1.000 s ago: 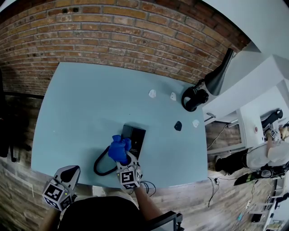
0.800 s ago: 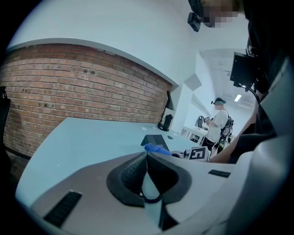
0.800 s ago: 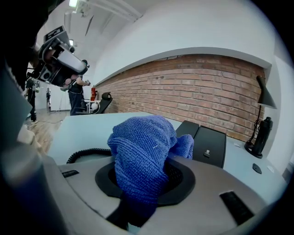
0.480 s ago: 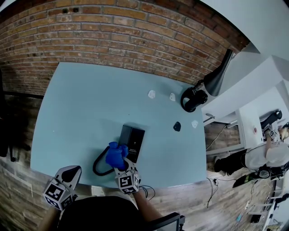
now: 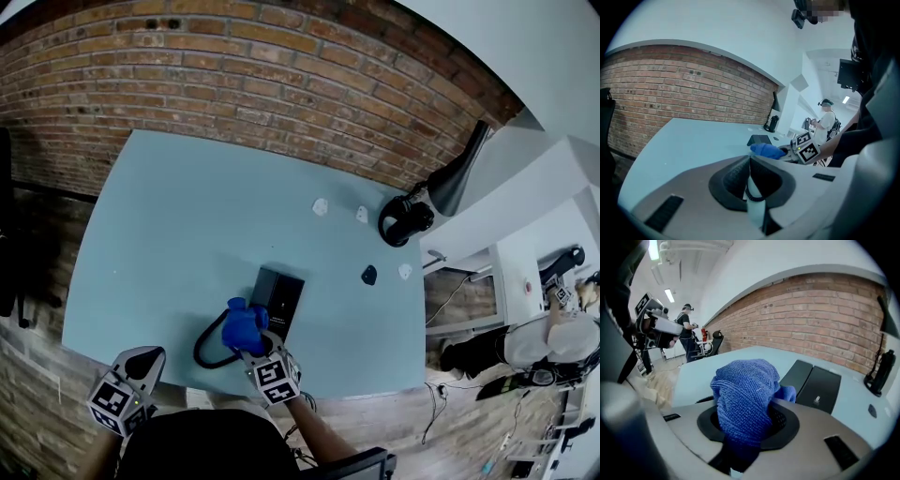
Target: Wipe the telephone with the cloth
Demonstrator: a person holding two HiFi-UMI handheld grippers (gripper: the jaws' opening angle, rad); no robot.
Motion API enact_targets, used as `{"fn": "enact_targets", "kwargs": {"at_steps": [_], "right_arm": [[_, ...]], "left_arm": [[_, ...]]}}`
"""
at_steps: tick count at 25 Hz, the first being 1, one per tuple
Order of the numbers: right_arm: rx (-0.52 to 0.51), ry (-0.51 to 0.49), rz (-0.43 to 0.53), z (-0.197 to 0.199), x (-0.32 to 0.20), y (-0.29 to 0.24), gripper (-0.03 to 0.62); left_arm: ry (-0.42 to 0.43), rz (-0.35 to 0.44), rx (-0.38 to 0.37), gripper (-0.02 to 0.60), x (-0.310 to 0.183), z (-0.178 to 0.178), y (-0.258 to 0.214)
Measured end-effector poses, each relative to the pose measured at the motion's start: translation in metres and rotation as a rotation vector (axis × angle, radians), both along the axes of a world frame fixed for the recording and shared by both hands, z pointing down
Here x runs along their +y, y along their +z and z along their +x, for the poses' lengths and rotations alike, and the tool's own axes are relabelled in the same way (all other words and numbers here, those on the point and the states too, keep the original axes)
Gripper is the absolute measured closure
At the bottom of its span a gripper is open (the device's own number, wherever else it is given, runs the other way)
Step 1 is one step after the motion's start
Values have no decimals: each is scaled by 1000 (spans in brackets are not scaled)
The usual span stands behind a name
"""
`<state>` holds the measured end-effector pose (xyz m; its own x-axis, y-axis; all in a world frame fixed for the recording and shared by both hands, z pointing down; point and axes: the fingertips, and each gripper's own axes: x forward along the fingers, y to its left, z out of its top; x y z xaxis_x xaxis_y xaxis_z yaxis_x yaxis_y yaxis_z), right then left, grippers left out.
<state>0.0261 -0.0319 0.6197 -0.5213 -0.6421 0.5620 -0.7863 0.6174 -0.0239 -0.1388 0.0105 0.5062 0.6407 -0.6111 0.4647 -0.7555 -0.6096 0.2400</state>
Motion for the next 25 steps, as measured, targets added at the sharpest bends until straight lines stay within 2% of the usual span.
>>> {"fn": "enact_targets", "kwargs": {"at_steps": [4, 7, 12, 18, 25], "right_arm": [[-18, 89, 218, 22, -49, -66, 454], [-20, 177, 321, 47, -91, -98, 454], [20, 232, 311, 70, -133, -90, 453], [44, 263, 266, 76, -135, -61, 453], [22, 300, 279, 79, -141, -49, 453]], "left_arm": [[-19, -6, -4, 574, 0, -5, 3], [-26, -8, -5, 574, 1, -7, 3], [-28, -12, -28, 574, 2, -9, 5], [-41, -15, -53, 574, 2, -17, 4], [-37, -26, -60, 574, -3, -22, 2]]}}
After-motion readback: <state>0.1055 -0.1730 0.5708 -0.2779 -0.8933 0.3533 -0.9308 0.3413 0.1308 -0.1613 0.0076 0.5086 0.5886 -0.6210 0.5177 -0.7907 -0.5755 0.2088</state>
